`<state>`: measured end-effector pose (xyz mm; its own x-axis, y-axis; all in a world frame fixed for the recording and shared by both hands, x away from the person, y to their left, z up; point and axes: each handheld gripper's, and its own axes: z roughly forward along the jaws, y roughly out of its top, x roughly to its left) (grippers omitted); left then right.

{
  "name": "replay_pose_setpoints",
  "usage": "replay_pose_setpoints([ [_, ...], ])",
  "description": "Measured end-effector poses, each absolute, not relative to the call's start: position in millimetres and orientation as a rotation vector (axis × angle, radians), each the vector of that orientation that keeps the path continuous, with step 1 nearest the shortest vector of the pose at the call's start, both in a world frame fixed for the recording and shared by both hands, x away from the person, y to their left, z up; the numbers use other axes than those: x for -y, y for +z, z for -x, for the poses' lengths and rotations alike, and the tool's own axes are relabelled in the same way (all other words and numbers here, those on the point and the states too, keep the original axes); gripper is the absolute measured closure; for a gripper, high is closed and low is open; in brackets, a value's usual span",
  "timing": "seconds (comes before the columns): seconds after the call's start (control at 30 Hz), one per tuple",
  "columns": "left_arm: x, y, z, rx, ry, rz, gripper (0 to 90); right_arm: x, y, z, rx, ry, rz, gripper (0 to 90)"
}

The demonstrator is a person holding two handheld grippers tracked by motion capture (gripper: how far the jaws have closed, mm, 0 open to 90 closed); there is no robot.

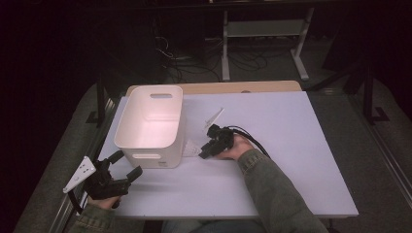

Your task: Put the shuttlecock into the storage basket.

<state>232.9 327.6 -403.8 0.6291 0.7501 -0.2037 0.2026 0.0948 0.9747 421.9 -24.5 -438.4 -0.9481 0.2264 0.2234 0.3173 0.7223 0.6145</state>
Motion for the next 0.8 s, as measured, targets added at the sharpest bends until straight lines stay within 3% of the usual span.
replay_pose_setpoints([
  [0.8, -327, -404, -233, -0.849, 0.493, -1.458, 0.0, 35, -420, -419, 2.762, -1.076, 0.462, 63.4],
])
